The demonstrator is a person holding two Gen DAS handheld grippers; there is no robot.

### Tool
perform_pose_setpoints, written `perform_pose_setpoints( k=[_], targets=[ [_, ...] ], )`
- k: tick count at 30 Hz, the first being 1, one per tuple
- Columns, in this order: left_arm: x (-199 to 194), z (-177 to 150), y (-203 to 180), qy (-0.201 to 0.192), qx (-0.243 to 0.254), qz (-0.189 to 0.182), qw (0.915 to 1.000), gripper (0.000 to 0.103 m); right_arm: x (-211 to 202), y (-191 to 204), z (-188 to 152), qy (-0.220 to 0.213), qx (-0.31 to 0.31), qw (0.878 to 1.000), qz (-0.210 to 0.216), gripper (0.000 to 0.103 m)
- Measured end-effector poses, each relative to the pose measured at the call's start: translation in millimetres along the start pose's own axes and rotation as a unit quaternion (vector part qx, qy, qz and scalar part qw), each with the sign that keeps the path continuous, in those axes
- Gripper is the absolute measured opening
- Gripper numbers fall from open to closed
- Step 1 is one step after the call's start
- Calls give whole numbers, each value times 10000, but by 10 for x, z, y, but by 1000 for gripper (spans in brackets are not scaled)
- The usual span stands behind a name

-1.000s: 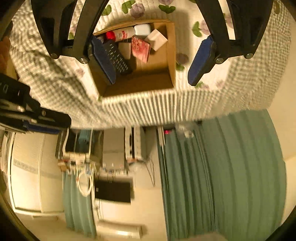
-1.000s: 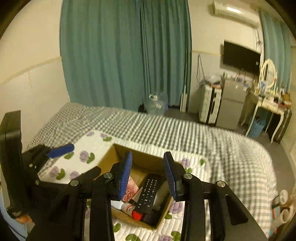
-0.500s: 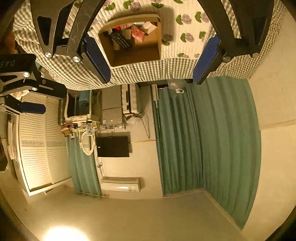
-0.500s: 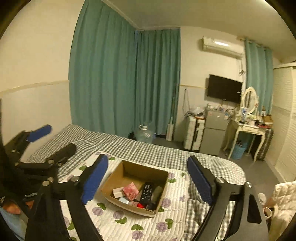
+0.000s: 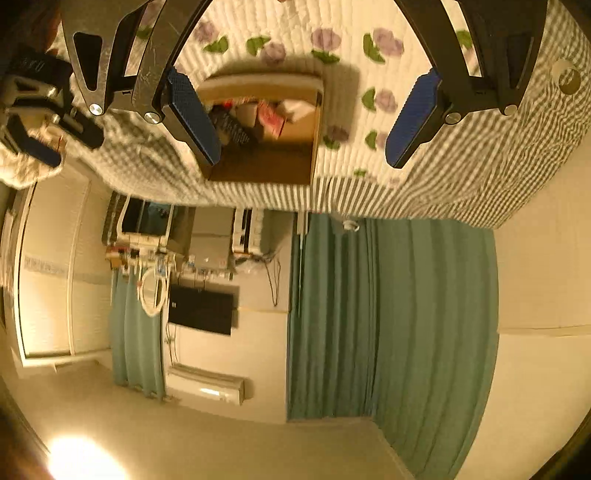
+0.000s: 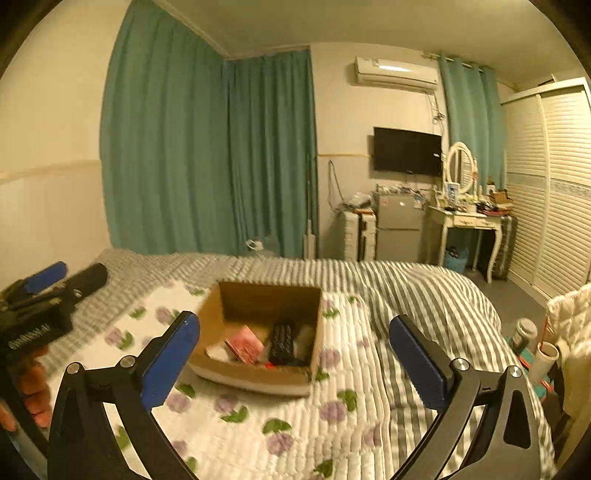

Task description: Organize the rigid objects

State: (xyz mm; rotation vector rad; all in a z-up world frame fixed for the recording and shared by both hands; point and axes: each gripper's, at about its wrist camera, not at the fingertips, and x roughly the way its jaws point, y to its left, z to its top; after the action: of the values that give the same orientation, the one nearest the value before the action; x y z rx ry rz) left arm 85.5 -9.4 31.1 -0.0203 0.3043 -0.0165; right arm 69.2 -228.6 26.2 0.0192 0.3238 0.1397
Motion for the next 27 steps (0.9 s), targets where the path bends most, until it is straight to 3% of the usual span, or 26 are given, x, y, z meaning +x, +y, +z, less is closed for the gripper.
perform_pose_setpoints(
  k=[4, 9, 27],
  targets=[
    [55, -215, -43, 171, 195, 95, 9996, 93, 103, -17, -131, 19, 26, 9999, 103, 103],
    [87, -319, -45, 367, 132, -48, 9992, 93, 149, 7, -174, 22, -106, 9999, -36, 103],
    [27, -357, -39, 350, 153, -57, 9993, 93, 174, -5, -250, 242, -164, 9992, -259, 103]
  ],
)
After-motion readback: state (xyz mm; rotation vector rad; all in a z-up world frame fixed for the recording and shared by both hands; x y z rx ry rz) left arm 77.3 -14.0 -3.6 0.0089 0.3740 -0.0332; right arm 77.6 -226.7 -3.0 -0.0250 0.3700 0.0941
